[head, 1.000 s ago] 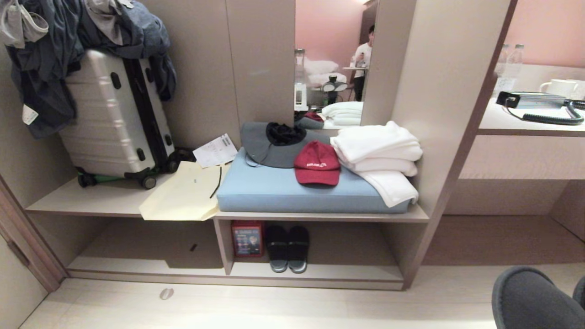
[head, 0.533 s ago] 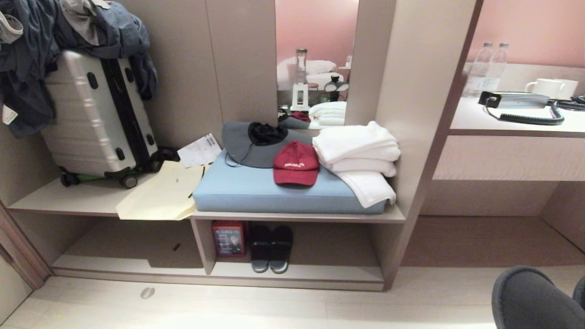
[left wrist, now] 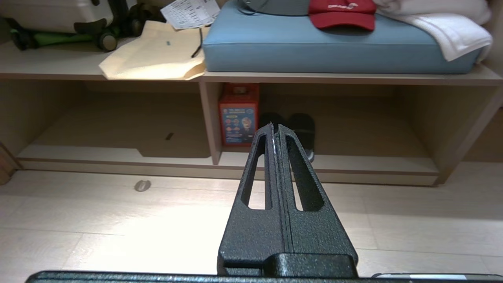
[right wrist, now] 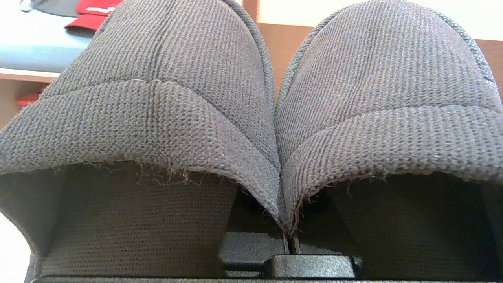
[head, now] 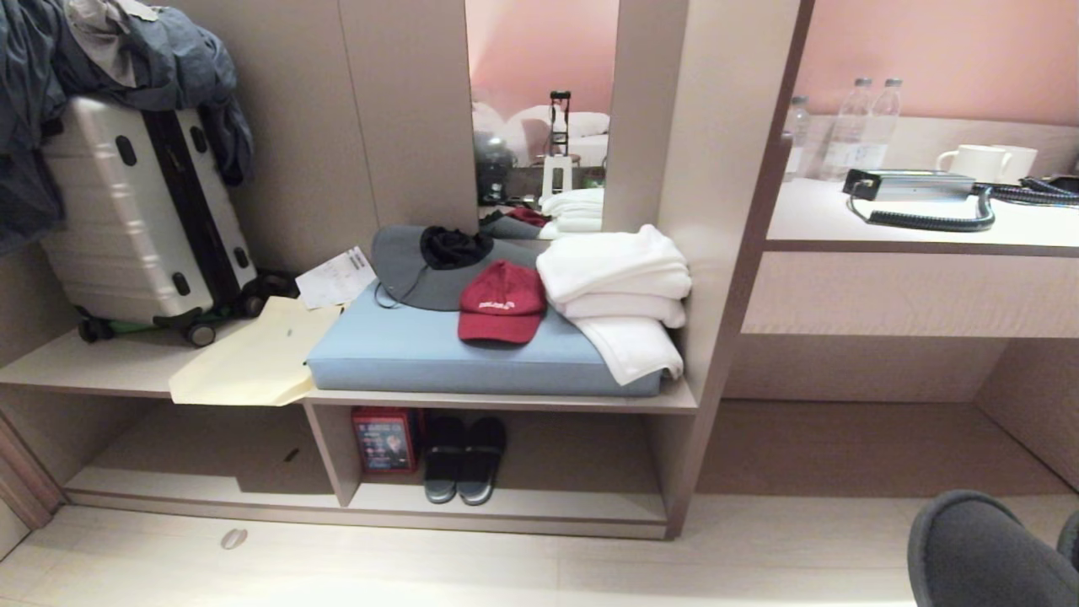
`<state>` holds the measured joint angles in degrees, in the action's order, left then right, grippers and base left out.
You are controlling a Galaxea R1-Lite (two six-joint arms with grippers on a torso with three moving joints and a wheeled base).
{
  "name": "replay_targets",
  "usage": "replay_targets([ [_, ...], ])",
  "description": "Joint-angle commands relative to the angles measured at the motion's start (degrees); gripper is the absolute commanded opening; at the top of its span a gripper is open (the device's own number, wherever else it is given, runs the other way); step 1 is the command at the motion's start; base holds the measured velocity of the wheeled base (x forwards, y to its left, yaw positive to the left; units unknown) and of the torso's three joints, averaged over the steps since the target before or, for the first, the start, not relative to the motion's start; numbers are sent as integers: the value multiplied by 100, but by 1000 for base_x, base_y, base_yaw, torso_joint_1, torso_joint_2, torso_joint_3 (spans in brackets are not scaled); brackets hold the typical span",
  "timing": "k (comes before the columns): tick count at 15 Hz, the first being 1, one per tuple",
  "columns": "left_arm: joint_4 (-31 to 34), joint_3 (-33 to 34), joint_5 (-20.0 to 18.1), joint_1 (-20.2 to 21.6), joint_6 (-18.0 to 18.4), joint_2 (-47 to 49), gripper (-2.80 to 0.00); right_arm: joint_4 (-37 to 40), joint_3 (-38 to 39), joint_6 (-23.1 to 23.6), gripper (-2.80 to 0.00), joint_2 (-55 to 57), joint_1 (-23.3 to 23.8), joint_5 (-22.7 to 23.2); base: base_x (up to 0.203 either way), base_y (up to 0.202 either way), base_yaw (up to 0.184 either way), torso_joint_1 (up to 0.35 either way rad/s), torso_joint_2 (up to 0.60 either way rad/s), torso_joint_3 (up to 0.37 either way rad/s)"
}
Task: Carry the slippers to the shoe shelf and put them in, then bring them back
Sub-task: Place the slippers on the floor
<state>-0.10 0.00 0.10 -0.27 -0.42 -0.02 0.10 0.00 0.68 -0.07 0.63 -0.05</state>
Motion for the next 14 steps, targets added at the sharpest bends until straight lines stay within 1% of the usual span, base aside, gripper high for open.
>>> replay_targets([
  [1, 1, 9, -1, 0, -1, 2, -280, -1, 0, 2, -280, -10, 7, 0, 0, -195, 3, 4, -2, 2],
  [14, 1, 9, 8, 0, -10, 11, -280, -1, 0, 2, -280, -10, -2, -4, 0, -195, 2, 2, 2, 3],
])
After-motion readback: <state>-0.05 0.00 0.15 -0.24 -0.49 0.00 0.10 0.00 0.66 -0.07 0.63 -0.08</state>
